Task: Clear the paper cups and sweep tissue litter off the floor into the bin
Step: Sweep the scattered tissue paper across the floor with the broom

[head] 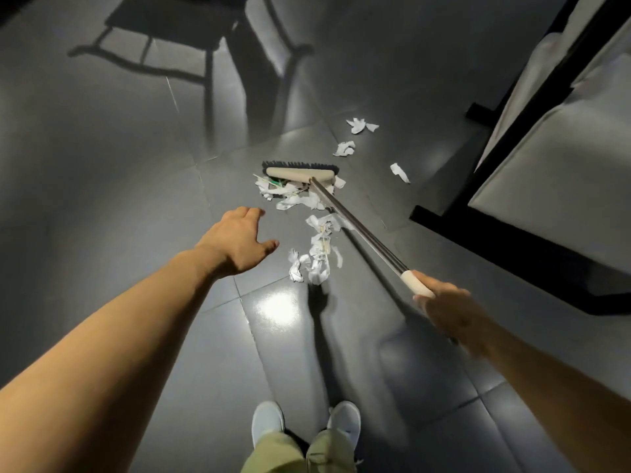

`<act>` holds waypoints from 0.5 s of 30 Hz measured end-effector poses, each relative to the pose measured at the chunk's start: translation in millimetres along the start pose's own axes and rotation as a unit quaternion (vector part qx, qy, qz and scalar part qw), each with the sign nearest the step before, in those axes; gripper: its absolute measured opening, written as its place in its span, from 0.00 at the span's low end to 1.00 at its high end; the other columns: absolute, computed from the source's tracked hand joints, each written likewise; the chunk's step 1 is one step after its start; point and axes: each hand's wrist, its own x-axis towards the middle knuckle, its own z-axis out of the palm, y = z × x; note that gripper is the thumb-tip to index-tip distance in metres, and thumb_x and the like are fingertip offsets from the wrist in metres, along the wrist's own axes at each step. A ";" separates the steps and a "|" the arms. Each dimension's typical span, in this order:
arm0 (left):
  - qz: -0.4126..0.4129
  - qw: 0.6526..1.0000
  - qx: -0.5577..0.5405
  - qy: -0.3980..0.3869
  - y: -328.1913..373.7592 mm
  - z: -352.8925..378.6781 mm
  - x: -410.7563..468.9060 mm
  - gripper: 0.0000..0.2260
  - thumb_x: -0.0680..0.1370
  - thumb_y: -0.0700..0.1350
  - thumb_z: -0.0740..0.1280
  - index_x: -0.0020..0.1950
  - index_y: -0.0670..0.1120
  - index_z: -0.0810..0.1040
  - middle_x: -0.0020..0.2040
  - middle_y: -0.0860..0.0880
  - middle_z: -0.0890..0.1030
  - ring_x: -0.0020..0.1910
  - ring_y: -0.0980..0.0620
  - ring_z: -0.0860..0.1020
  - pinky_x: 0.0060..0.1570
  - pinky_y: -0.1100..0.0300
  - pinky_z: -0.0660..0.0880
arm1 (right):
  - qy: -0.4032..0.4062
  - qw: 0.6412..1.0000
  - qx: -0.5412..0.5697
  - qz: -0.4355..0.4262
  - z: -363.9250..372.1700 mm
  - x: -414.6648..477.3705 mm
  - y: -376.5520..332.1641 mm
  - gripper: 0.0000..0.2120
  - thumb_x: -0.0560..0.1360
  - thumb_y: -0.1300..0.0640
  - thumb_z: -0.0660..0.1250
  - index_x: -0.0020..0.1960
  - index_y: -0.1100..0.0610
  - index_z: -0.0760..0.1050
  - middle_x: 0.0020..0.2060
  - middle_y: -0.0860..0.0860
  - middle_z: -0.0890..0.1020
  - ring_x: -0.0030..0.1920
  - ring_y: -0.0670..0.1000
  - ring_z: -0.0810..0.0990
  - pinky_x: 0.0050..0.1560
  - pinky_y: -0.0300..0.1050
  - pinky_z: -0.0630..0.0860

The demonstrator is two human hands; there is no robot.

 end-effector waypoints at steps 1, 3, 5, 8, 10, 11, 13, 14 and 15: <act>0.001 1.000 0.000 0.004 3.0 1.4 -1.1 0.30 0.78 0.53 0.64 0.75 0.42 0.59 0.74 0.42 0.63 0.72 0.43 0.61 0.72 0.52 0.59 | 0.014 0.999 0.030 -0.006 -0.8 -1.5 2.2 0.25 0.79 0.54 0.60 0.74 0.43 0.63 0.64 0.55 0.75 0.61 0.58 0.74 0.62 0.45 0.69; 0.005 1.000 -0.001 0.006 9.5 4.5 -3.3 0.30 0.78 0.53 0.63 0.75 0.42 0.58 0.74 0.42 0.63 0.72 0.43 0.61 0.72 0.53 0.58 | 0.046 0.995 0.092 -0.019 0.7 0.7 -1.1 0.24 0.76 0.50 0.62 0.72 0.42 0.67 0.49 0.53 0.79 0.43 0.53 0.77 0.48 0.38 0.77; 0.012 1.000 0.002 0.003 14.6 7.2 -4.8 0.30 0.78 0.53 0.63 0.75 0.43 0.58 0.74 0.42 0.63 0.72 0.44 0.61 0.71 0.53 0.58 | 0.081 0.987 0.141 -0.020 0.1 7.9 -13.1 0.22 0.75 0.49 0.64 0.69 0.41 0.71 0.41 0.52 0.78 0.30 0.48 0.72 0.25 0.30 0.72; 0.019 1.000 0.011 0.003 15.2 6.0 -2.8 0.29 0.78 0.53 0.63 0.75 0.43 0.58 0.74 0.43 0.63 0.72 0.44 0.61 0.71 0.53 0.58 | 0.100 0.971 0.217 -0.005 -7.5 22.6 -41.0 0.20 0.78 0.53 0.62 0.68 0.40 0.70 0.41 0.55 0.79 0.28 0.52 0.73 0.19 0.36 0.70; 0.022 1.000 0.016 0.007 11.8 1.2 2.5 0.29 0.78 0.53 0.63 0.75 0.43 0.59 0.74 0.43 0.63 0.72 0.44 0.61 0.71 0.53 0.58 | 0.119 0.966 0.229 -0.006 -16.6 34.4 -59.3 0.20 0.78 0.54 0.62 0.69 0.41 0.70 0.40 0.55 0.78 0.27 0.53 0.73 0.21 0.38 0.72; 0.025 0.999 0.019 0.009 9.6 -1.9 6.2 0.29 0.78 0.53 0.64 0.75 0.43 0.59 0.74 0.43 0.63 0.72 0.44 0.61 0.71 0.53 0.58 | 0.131 0.964 0.233 -0.001 -23.1 41.4 -66.4 0.20 0.78 0.55 0.62 0.69 0.43 0.70 0.40 0.56 0.77 0.27 0.53 0.72 0.21 0.39 0.72; 0.031 0.999 0.020 0.011 4.3 -7.9 14.6 0.29 0.78 0.53 0.64 0.75 0.43 0.59 0.74 0.43 0.63 0.72 0.44 0.61 0.71 0.54 0.59 | 0.143 0.961 0.235 0.017 -38.9 57.1 -77.1 0.19 0.78 0.55 0.62 0.68 0.45 0.72 0.42 0.56 0.77 0.27 0.53 0.72 0.22 0.40 0.72; 0.034 0.999 0.020 0.013 0.5 -10.9 19.4 0.29 0.78 0.53 0.64 0.75 0.43 0.59 0.74 0.43 0.63 0.72 0.45 0.61 0.71 0.54 0.59 | 0.150 0.960 0.236 0.027 -47.3 65.6 -80.9 0.18 0.78 0.56 0.63 0.67 0.46 0.73 0.42 0.57 0.77 0.27 0.53 0.72 0.23 0.41 0.72; 0.038 0.999 0.022 0.013 -3.9 -14.0 24.8 0.29 0.78 0.53 0.64 0.75 0.43 0.59 0.73 0.43 0.63 0.72 0.45 0.60 0.70 0.55 0.59 | 0.154 0.958 0.237 0.038 -54.8 73.9 -83.7 0.17 0.78 0.56 0.63 0.66 0.47 0.73 0.41 0.56 0.76 0.26 0.53 0.72 0.23 0.41 0.71</act>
